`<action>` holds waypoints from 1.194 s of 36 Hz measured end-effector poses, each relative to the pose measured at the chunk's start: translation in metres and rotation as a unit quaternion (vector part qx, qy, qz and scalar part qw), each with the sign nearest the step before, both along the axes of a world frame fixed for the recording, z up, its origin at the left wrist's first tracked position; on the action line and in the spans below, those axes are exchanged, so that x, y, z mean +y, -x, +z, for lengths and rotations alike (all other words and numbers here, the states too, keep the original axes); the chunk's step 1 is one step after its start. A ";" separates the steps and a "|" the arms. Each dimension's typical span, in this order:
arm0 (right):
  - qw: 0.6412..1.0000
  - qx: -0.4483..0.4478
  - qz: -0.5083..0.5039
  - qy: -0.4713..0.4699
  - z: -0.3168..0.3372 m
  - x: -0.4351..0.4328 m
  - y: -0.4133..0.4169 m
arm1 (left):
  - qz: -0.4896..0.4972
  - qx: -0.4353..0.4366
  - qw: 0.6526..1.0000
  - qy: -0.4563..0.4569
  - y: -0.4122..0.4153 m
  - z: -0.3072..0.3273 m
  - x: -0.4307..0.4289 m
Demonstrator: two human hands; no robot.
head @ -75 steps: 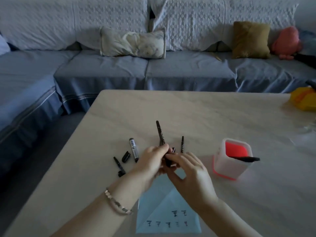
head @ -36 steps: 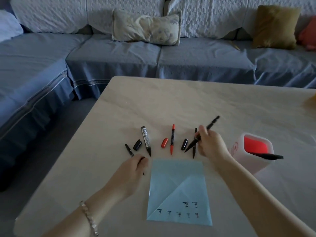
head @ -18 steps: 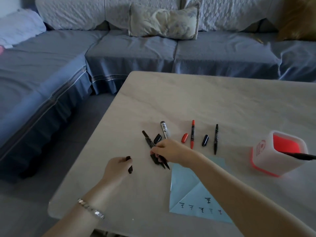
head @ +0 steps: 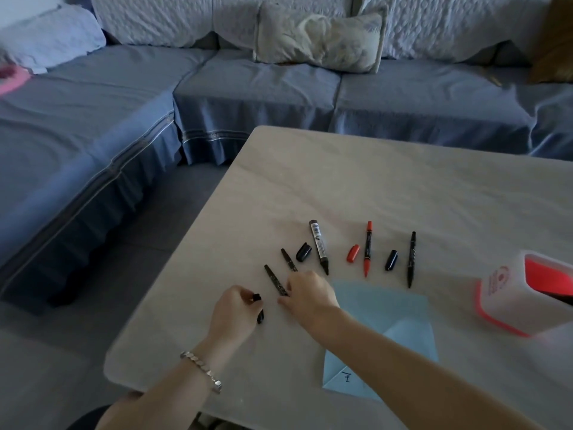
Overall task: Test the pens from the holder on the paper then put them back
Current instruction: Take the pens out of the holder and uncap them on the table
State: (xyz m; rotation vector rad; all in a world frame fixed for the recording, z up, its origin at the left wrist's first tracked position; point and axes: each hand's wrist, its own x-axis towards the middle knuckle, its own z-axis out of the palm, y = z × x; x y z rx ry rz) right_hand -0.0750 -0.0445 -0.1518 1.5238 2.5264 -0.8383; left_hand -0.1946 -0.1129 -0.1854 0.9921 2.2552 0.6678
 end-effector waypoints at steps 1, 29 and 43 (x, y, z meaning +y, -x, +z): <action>1.000 0.011 -0.005 -0.005 0.001 0.000 -0.004 | -0.012 0.006 1.000 0.005 -0.002 0.000 0.001; 0.955 0.072 -0.180 -0.226 0.080 0.035 -0.230 | -0.274 0.055 0.959 -0.045 -0.122 0.080 0.065; 0.950 -0.062 -0.288 -0.106 0.082 0.047 -0.333 | -0.333 -0.030 0.942 -0.015 -0.181 0.091 0.079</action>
